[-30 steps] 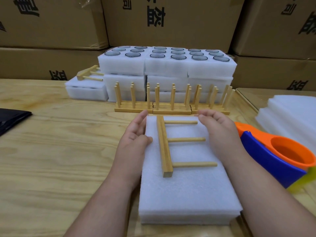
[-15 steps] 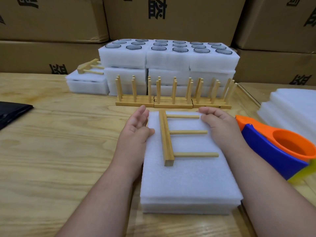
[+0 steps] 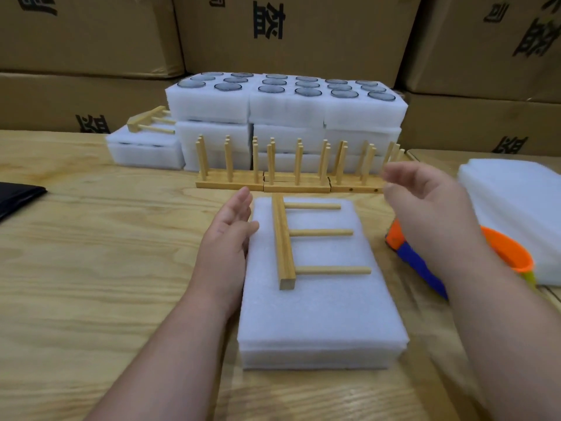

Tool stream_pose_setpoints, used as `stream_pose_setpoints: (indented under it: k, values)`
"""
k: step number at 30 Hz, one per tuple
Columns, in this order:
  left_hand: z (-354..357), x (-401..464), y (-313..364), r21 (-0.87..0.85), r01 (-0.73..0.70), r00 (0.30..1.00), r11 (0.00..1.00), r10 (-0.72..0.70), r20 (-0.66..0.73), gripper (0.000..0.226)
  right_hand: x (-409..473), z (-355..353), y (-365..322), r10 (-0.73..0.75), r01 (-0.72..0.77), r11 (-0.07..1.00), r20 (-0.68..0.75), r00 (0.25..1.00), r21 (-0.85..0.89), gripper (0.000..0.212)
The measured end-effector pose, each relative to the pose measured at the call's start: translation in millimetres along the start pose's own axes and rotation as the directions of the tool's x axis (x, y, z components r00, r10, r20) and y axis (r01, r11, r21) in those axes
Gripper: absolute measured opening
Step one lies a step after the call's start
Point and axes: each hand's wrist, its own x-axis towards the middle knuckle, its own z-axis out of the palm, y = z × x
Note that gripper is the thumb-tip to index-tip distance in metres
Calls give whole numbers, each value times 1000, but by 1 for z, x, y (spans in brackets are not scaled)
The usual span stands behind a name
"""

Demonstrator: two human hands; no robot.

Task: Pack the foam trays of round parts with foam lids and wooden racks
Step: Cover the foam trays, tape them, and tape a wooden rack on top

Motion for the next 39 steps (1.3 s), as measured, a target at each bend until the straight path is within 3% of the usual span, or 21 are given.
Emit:
stream_pose_setpoints:
  k: [2,5,8,13,16,18,20,22,23,25,28,30,33,35,37,39]
  values:
    - [0,0,2,-31,-6,1000,999,6,-18,49,3,-30,-2,-26,0,971,-105,994,-239,32]
    - [0,1,3,-71,-5,999,997,2,-46,44,0,-58,4,145,-152,756,-62,987,-637,70]
    - [1,1,4,-109,19,997,994,-27,-69,40,-8,-65,9,265,-208,584,-57,963,-785,87]
    - [1,4,6,-165,51,994,985,-66,-90,38,-16,-65,9,417,-139,347,20,909,-927,67]
    - [-4,7,4,-220,70,988,973,-98,-117,35,-15,-70,-6,399,-124,378,40,916,-918,54]
    - [-9,12,3,-288,79,983,954,-123,-136,34,-13,-76,-27,268,-158,536,-11,963,-829,51]
    - [-12,21,3,-334,83,978,939,-141,-153,33,-12,-81,-53,110,-153,758,-106,988,-634,55]
    - [-12,32,5,-350,75,973,934,-145,-177,30,-9,-77,-80,65,-107,957,-159,985,-268,59]
    - [-11,37,7,-353,65,972,933,-140,-190,29,-8,-71,-87,58,-65,997,-128,990,-48,49]
    - [-7,43,9,-318,35,970,948,-109,-218,27,-5,-54,-91,39,-40,932,11,999,360,16]
    - [0,38,23,-148,-76,977,986,43,-211,23,-4,-27,-91,6,-116,717,159,987,687,19]
    - [8,31,47,-75,-218,971,973,209,-112,27,-2,-15,-91,28,-176,670,213,977,721,26]
    - [24,20,86,34,-389,902,920,374,214,58,-4,-6,-90,14,-255,669,331,944,698,44]
    - [35,11,99,199,-457,843,867,351,409,88,-7,0,-90,-27,-321,595,418,908,737,48]
    - [41,4,100,315,-469,825,825,282,490,104,-11,6,-92,-63,-390,486,477,877,782,50]
    - [40,3,99,327,-428,816,843,206,540,113,-12,9,-92,-77,-425,431,502,861,796,54]
